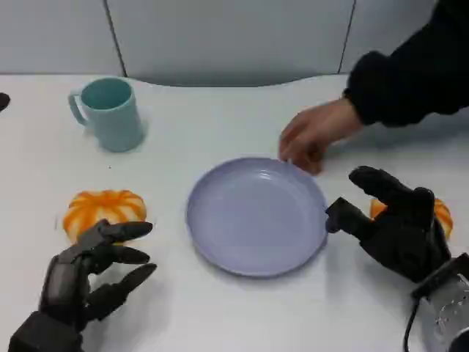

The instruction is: Grasp the bread from the table and place it into the plate.

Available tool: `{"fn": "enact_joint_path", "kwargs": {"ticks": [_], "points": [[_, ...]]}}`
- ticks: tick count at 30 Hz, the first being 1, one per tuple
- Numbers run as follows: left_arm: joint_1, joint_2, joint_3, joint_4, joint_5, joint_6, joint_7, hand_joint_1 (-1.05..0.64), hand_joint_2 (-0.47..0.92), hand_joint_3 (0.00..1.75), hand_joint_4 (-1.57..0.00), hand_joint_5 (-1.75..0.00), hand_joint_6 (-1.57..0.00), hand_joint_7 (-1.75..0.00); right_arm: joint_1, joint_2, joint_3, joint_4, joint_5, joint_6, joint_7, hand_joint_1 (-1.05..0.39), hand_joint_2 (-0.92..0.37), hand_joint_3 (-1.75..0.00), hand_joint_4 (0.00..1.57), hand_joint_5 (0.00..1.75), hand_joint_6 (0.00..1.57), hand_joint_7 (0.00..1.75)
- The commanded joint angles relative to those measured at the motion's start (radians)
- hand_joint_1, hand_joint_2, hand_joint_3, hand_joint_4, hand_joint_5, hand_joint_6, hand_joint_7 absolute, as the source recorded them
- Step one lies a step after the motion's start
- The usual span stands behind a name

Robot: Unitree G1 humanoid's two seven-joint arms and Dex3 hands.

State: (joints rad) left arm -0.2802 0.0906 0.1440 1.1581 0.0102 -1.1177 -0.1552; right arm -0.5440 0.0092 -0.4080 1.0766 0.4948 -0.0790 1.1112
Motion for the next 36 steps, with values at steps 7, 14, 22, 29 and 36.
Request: {"fn": "enact_joint_path", "kwargs": {"ticks": [7,14,22,29,36], "points": [[0.011,0.021,0.001,-0.002,0.002,-0.003,0.010,-0.51,0.92,0.05,-0.57,-1.17,-0.63,-0.71,0.002,-0.014,-0.003,0.002,0.006,-0.006,0.005,-0.50,-0.92,-0.12,0.76,1.24,1.07,0.16],[0.010,0.020,0.003,-0.001,-0.010,-0.006,-0.005,-0.51,0.92,0.05,-0.58,-1.17,-0.63,-0.72,0.004,-0.012,-0.002,-0.003,0.005,-0.006,-0.001,-0.52,-0.92,-0.11,0.78,1.24,1.07,0.16],[0.009,0.019,0.004,0.000,-0.008,-0.015,0.000,-0.50,0.92,0.04,-0.59,-1.16,-0.63,-0.72,0.005,-0.010,-0.004,-0.003,0.007,-0.011,0.009,-0.51,-0.92,-0.13,0.77,1.23,1.06,0.15],[0.011,0.020,0.003,-0.003,-0.006,-0.007,0.002,-0.52,0.92,0.04,-0.59,-1.15,-0.62,-0.72,0.005,-0.012,-0.002,-0.004,0.005,-0.010,0.010,-0.51,-0.92,-0.14,0.76,1.24,1.06,0.15],[0.018,0.014,0.003,-0.019,-0.024,-0.018,-0.022,-0.49,0.92,0.04,-0.58,-1.15,-0.62,-0.72,0.004,-0.011,0.001,-0.005,0.004,-0.006,0.007,-0.51,-0.92,-0.13,0.77,1.25,1.07,0.15]]}}
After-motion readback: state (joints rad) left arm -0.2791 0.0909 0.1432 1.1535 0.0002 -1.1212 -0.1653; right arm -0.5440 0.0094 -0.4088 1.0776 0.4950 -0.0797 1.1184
